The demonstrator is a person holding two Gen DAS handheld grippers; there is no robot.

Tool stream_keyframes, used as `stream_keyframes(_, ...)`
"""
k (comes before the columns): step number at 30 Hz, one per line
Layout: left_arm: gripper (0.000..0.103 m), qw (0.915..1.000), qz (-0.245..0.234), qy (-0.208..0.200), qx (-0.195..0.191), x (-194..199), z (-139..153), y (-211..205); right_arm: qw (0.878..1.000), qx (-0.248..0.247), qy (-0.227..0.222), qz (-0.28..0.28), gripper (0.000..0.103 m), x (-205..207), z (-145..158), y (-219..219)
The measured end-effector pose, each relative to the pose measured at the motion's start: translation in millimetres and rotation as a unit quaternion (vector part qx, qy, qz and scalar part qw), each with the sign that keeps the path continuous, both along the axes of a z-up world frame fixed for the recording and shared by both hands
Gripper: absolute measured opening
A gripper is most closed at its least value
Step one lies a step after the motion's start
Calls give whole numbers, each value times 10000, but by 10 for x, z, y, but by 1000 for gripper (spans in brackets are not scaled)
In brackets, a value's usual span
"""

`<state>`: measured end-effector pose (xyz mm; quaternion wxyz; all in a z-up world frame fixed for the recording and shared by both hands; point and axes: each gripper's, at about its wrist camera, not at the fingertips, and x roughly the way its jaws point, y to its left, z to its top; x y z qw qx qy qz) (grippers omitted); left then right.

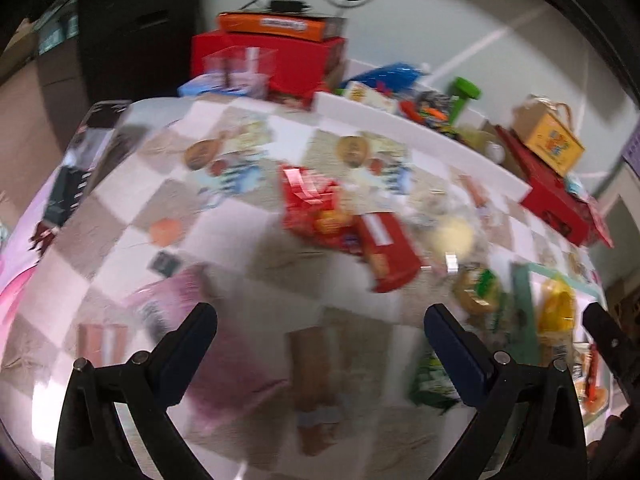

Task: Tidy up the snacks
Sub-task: 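Move both grippers back to the pile and grasp the pink barcode bag with the left gripper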

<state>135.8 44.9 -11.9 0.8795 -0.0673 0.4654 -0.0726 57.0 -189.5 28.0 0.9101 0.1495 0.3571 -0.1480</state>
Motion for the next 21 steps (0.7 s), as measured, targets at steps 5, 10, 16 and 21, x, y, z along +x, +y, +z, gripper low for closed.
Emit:
stream_keyframes(5,100,9985,454,279,140,24,-167,382,9998,-29,71,191,103,85,-48,179)
stream_keyframes(10,95,9958,747,515,119,7,-320,632,9995,-45,172,261,103,150,-110,270)
stream_keyframes(16,66,9964,620,570,122,30,-398,584,9988,-71,304,367,103,203,-186,341)
stream_keyframes(21,45,9984,237,469,228,33,-392,390,9980,-107,360,515,102,234,-219,431)
